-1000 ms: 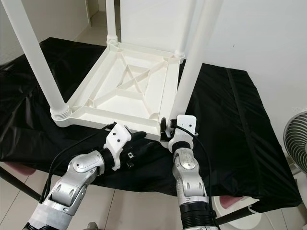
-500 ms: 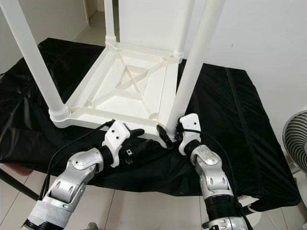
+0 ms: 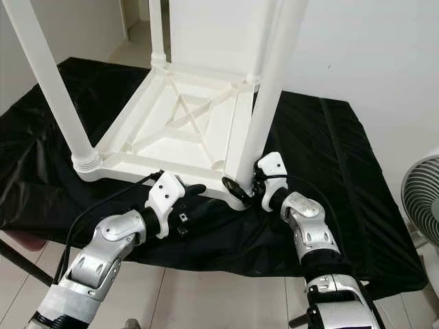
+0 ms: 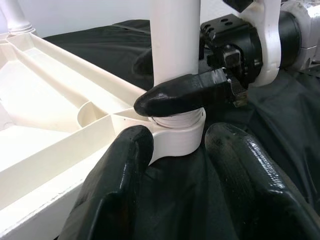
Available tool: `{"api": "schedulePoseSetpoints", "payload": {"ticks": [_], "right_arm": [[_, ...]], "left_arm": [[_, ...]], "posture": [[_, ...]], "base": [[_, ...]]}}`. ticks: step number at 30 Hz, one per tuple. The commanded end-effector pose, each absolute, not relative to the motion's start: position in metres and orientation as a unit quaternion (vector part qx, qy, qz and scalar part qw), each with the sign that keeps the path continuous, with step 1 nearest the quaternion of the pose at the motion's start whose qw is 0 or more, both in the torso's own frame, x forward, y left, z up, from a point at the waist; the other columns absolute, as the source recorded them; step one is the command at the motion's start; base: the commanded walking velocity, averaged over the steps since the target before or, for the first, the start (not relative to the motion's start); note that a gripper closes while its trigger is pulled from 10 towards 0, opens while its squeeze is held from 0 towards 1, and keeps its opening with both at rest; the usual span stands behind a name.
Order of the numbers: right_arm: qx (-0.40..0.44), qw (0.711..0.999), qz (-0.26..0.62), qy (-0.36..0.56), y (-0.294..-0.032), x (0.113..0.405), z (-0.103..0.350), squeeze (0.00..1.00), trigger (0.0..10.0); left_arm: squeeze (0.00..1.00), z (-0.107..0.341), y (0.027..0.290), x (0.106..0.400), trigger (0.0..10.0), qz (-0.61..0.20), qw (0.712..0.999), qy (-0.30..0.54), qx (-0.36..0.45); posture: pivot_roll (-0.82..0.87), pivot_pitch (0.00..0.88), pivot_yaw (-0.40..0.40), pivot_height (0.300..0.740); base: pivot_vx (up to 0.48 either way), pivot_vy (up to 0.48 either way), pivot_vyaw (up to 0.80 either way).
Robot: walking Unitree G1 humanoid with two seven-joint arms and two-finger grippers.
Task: Building children table
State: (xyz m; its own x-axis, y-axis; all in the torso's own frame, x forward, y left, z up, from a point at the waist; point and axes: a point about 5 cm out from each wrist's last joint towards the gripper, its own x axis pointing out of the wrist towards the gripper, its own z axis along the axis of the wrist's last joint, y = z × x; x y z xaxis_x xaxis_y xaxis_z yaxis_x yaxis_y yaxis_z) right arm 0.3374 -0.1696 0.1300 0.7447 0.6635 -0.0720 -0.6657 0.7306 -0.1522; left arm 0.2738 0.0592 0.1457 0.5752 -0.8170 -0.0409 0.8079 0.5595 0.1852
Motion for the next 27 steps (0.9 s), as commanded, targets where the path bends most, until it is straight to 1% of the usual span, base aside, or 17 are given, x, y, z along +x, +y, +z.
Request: {"api": "schedulePoseSetpoints", "payload": {"ticks": [1,7,15,16,18,19,20,21,23,26,27], "right_arm": [[-0.086,0.926,0.367,0.014,-0.169,0.337,0.127,0.00,0.0],[-0.078,0.913,0.399,0.020,-0.167,0.336,0.121,0.00,0.0],[-0.075,0.915,0.396,0.021,-0.171,0.337,0.117,0.00,0.0],[-0.074,0.917,0.392,0.020,-0.171,0.337,0.116,0.00,0.4],[-0.074,0.917,0.392,0.020,-0.171,0.337,0.116,0.00,0.4],[-0.081,0.921,0.381,0.020,-0.172,0.337,0.116,0.00,10.0],[-0.088,0.928,0.363,0.020,-0.172,0.338,0.115,0.00,10.0],[-0.088,0.928,0.363,0.020,-0.172,0.338,0.115,0.00,10.0],[-0.095,0.940,0.326,0.020,-0.169,0.336,0.111,0.00,10.0],[-0.095,0.944,0.316,0.020,-0.167,0.335,0.110,0.00,10.0],[-0.084,0.951,0.297,0.016,-0.160,0.330,0.108,0.00,10.0]], "left_arm": [[0.00,0.146,0.059,0.275,10.0,-0.451,0.887,-0.027,0.093],[0.00,0.146,0.059,0.274,10.0,-0.451,0.887,-0.027,0.093],[0.00,0.146,0.058,0.274,10.0,-0.454,0.886,-0.027,0.095],[0.00,0.146,0.058,0.274,10.0,-0.454,0.886,-0.027,0.094],[0.00,0.146,0.058,0.274,10.0,-0.454,0.886,-0.027,0.094],[0.00,0.146,0.058,0.274,10.0,-0.454,0.886,-0.027,0.094],[0.00,0.146,0.058,0.273,10.0,-0.454,0.885,-0.028,0.094],[0.00,0.146,0.058,0.273,10.0,-0.454,0.885,-0.028,0.094],[0.00,0.145,0.057,0.272,10.0,-0.455,0.886,-0.027,0.093],[0.00,0.144,0.057,0.272,10.0,-0.454,0.886,-0.026,0.092],[0.00,0.144,0.057,0.271,10.0,-0.455,0.886,-0.026,0.091]], "posture": [[0.14,0.013,-0.061,0.740],[0.14,0.010,-0.058,0.740],[0.13,0.004,-0.054,0.740],[0.13,0.004,-0.054,0.740],[0.13,0.004,-0.054,0.740],[0.13,0.002,-0.057,0.740],[0.13,0.001,-0.064,0.740],[0.13,0.001,-0.064,0.740],[0.13,0.000,-0.069,0.740],[0.13,0.000,-0.070,0.740],[0.13,0.001,-0.072,0.740]], "base": [[0.000,0.000,0.00],[0.000,0.000,0.00],[0.000,0.000,0.00],[0.000,0.000,0.00],[0.000,0.000,0.00],[0.000,0.000,0.00],[0.000,0.000,0.00],[0.000,0.000,0.00],[0.000,0.000,0.00],[0.000,0.000,0.00],[0.000,0.000,0.00]]}}
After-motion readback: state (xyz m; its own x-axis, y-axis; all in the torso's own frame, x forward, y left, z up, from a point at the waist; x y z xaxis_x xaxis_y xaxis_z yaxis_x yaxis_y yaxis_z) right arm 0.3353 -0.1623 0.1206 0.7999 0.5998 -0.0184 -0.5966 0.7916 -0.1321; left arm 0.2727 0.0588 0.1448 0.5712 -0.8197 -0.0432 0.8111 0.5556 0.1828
